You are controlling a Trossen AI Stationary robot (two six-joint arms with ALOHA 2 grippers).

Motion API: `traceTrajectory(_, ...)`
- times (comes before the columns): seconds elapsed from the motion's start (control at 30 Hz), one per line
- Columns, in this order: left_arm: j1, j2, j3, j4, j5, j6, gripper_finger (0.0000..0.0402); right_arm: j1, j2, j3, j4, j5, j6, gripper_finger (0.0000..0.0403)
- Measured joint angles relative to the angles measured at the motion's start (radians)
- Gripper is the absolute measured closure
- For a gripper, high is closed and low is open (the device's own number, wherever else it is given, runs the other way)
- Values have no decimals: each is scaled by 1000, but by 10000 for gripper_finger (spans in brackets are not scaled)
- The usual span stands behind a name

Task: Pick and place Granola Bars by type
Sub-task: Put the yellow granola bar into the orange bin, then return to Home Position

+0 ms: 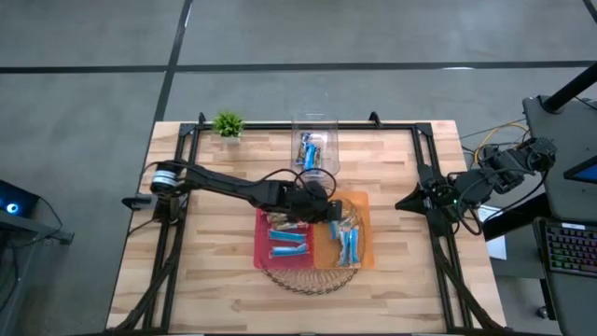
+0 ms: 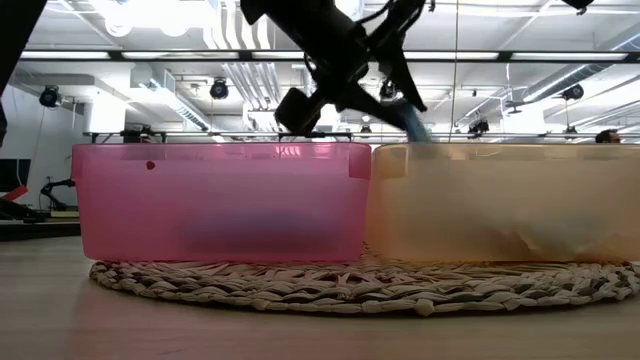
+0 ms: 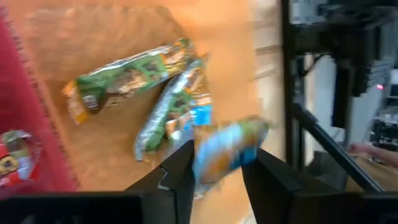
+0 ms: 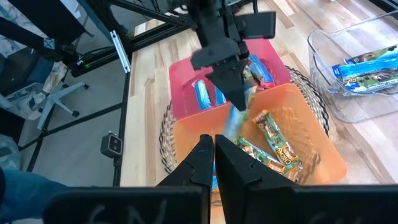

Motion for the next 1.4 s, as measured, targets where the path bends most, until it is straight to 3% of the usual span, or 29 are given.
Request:
traceTrajectory(0.27,0,4,-37,2,2,-35,264,0,0,0,-8,0,0,394)
traceTrajectory(0.57,0,3,-35,22,9,-8,262,0,0,0,-8,0,-1,394)
traceTrajectory(0.7,-5,3,-23,29,10,36,295,0,0,0,-8,0,-2,394)
traceTrajectory(0.87,-7,2,1,36,3,85,389,0,0,0,-8,0,-3,394)
traceTrajectory(1.27,-7,2,1,77,36,82,397,0,-1,0,-8,-10,0,394)
traceTrajectory(1.4,-7,2,-3,70,57,190,397,0,-1,0,-10,-10,0,394)
